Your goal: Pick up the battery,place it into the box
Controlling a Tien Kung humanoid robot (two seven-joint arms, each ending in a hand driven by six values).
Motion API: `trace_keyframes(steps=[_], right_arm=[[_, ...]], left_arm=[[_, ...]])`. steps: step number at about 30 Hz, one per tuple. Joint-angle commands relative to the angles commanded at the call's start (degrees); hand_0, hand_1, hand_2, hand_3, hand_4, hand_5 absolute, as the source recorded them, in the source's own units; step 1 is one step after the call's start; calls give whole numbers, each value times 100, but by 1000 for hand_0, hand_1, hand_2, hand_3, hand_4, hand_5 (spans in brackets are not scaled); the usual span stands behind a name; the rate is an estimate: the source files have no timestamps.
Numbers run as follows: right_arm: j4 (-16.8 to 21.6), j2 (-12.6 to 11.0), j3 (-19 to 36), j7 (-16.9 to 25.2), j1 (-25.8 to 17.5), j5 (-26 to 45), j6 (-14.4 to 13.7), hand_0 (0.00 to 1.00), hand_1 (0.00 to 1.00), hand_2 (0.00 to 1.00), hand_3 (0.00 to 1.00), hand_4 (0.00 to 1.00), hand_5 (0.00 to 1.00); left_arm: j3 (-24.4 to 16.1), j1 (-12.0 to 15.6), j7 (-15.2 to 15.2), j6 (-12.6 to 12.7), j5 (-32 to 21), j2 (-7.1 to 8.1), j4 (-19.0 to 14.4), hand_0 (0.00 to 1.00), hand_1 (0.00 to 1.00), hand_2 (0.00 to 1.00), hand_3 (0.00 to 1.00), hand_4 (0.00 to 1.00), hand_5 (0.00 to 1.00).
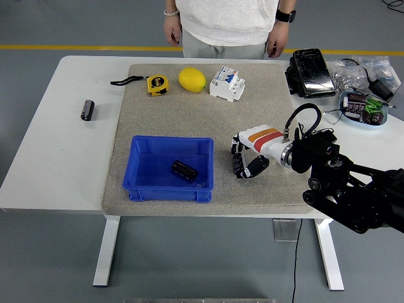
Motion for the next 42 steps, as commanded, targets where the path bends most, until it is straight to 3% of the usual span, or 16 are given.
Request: trace_keyframes(steps=[13, 42], right_arm=[[14, -5, -4, -9, -7, 79, -82, 491, 483, 530, 526, 883, 218], [313, -113, 154, -40, 54, -51, -119, 479, 483, 531, 529, 857, 220]], left_arm=[[-24, 3, 8, -6, 42, 4, -2, 815, 789, 823, 671, 688, 544], [-195, 18, 74, -43, 289, 35, -6, 816, 789, 823, 672, 688, 544]])
